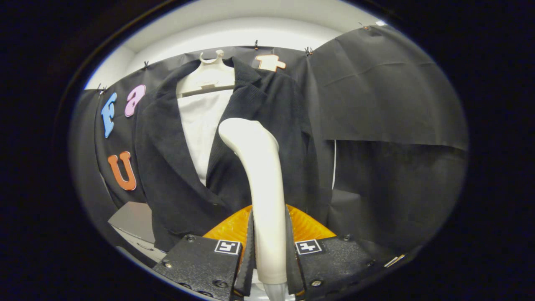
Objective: Iron the clothes twice with a garment steamer, once on the left side and once on the right side.
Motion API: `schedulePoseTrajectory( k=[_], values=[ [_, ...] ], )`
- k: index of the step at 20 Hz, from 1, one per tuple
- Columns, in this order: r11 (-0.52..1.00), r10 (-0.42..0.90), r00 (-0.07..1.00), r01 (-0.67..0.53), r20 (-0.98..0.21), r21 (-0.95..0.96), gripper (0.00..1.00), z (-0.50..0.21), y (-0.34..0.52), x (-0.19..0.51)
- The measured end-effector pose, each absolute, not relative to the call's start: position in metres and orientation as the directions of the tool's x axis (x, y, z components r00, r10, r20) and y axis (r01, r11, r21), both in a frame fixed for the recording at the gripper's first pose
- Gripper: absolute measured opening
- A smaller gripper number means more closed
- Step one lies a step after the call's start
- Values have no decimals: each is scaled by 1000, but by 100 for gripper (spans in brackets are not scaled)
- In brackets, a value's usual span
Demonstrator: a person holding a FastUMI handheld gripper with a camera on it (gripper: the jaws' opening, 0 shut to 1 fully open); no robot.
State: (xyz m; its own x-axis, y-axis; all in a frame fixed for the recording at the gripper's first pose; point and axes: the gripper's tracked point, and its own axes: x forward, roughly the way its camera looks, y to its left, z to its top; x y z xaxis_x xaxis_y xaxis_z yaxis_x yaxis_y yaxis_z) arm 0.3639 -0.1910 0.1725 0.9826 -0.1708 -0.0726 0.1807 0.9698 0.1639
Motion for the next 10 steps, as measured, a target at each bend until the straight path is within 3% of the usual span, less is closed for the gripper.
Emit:
schedulePoseTrajectory(
  k=[10],
  values=[
    [977, -196, 974, 203, -116, 58, 35, 119, -183, 360]
  ],
)
